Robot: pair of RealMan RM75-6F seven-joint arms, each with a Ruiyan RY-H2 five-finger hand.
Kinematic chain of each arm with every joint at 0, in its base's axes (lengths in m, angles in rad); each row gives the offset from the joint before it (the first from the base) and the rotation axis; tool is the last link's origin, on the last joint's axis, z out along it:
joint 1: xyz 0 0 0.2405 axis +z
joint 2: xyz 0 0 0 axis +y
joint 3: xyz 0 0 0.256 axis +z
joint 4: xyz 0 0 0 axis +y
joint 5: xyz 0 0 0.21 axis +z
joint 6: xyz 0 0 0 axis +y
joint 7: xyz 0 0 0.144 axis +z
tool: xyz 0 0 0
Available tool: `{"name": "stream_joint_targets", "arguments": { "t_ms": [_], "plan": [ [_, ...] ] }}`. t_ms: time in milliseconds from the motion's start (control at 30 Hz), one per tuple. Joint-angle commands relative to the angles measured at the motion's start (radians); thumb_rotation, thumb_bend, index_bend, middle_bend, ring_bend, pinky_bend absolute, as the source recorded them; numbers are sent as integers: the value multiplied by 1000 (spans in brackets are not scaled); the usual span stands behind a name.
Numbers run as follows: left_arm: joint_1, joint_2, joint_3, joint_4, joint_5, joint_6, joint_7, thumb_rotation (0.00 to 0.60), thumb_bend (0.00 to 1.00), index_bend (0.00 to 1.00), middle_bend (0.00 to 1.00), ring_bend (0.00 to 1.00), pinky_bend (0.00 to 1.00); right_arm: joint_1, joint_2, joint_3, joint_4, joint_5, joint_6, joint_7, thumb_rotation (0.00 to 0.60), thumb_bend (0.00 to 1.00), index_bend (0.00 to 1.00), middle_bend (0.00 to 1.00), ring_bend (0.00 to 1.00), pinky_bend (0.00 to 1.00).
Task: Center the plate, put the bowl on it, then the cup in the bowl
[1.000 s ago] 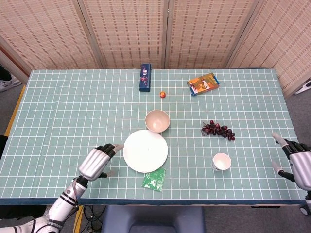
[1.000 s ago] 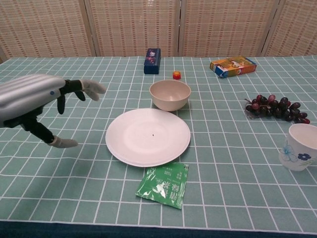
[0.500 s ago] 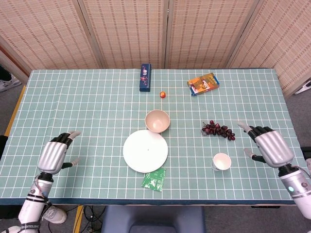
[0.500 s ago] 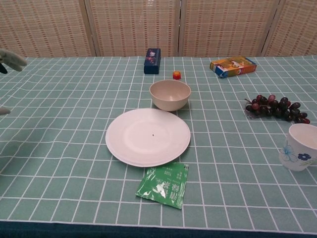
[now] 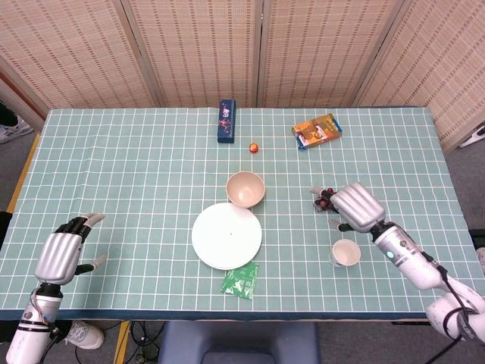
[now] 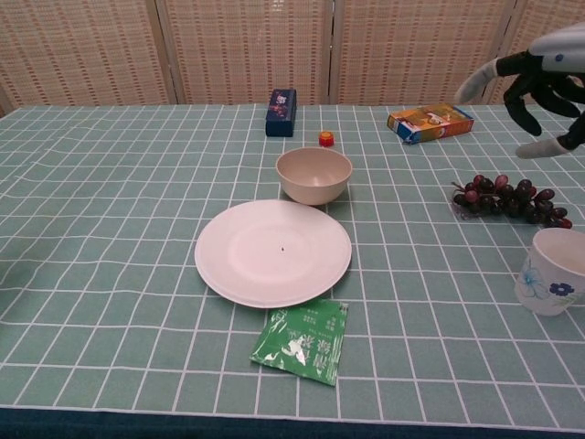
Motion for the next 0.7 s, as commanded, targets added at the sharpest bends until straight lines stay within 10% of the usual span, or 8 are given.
{"name": "stream_joint_targets", "arguments": {
  "t_ms": [33, 700],
  "plan": [
    [9, 4, -1, -4, 6, 8, -5, 600, 140, 203, 238, 249, 381, 59, -76, 9, 73, 24, -56, -21, 600, 264, 240, 712, 811, 842],
    [50, 9, -14, -5, 20, 24, -26, 600, 140, 204, 237, 247, 376, 270, -410, 3, 416, 82, -191, -28, 600, 264, 312, 836, 934, 950]
  ]
}}
